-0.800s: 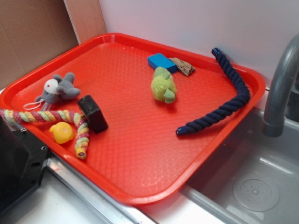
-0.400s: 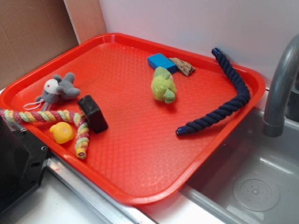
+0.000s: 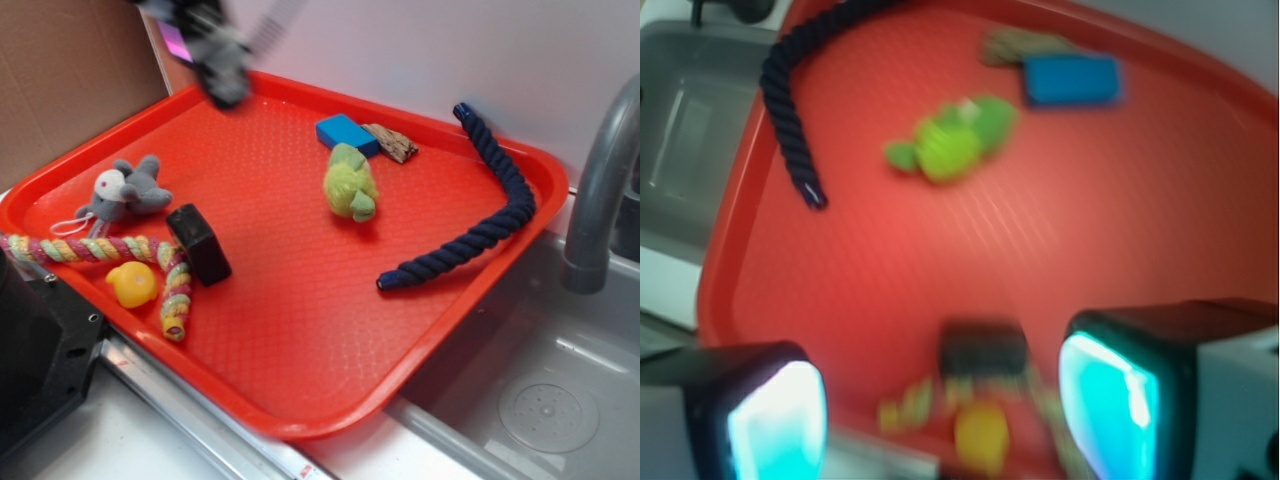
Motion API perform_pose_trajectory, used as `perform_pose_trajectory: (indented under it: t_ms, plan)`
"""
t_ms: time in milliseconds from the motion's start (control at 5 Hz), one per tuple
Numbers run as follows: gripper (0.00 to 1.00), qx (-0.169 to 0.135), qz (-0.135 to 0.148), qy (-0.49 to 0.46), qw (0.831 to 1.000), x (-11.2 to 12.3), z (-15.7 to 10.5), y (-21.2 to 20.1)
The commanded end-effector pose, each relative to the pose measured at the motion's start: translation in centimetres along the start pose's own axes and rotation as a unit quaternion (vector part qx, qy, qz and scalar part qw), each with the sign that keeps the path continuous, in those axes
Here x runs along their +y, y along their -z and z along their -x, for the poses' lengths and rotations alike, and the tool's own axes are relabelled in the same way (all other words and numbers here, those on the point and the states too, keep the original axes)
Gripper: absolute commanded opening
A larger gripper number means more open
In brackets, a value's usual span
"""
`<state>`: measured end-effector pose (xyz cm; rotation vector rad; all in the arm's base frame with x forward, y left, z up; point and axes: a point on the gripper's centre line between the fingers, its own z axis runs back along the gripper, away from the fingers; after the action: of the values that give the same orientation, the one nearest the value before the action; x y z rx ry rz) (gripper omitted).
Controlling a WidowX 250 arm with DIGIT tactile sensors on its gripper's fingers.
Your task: Grab the blue rope.
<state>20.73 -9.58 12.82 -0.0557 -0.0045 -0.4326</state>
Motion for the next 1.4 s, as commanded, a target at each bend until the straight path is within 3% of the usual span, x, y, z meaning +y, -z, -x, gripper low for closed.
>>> perform_pose_trajectory:
  t_ms: [0,400,600,800,1200]
  plan:
    - [1.00,-0.029,0.009,0.079,0.996,-3.9,-3.5,1.2]
    - [1.00,-0.029,0.009,0.079,0.996,-3.9,-3.5,1.2]
    - [1.00,-0.054,0.041,0.065,0.996,-5.6,-5.6,4.1]
    - [1.00,-0.049,0.065,0.040,0.996,-7.2,-8.7,7.0]
    - [1.00,-0.052,0.064,0.023,0.996,-6.9,-11.0,9.1]
